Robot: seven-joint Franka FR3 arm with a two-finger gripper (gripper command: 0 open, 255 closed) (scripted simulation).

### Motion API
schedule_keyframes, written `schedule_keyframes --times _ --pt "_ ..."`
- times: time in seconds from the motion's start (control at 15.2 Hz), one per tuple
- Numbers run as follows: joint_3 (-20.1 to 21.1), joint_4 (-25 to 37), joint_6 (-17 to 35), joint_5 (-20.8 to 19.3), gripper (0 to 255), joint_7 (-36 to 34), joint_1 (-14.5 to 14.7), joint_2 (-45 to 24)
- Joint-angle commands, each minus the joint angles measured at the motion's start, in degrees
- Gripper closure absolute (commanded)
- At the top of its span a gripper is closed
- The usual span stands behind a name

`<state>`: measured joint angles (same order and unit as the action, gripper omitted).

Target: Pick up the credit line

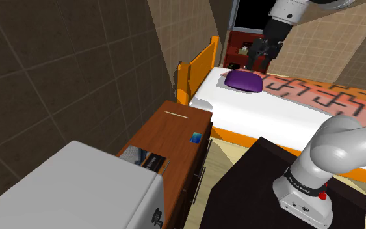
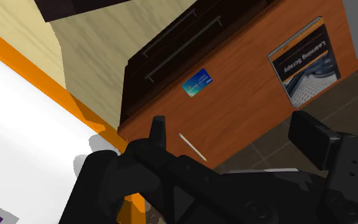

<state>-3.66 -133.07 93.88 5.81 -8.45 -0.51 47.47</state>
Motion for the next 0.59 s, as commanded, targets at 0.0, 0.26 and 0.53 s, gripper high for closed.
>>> schedule_keyframes --times 0.0,0.26,0.53 --pt "0.0 0.0 0.0 0.0 0 0.0 0.0 0.0" --pt "4.3 -5.8 7.79 0.95 0 -7.0 -1.5 -1.74" --pt "8.63 -10.15 15.75 1.73 0 -14.16 -2.88 -5.29"
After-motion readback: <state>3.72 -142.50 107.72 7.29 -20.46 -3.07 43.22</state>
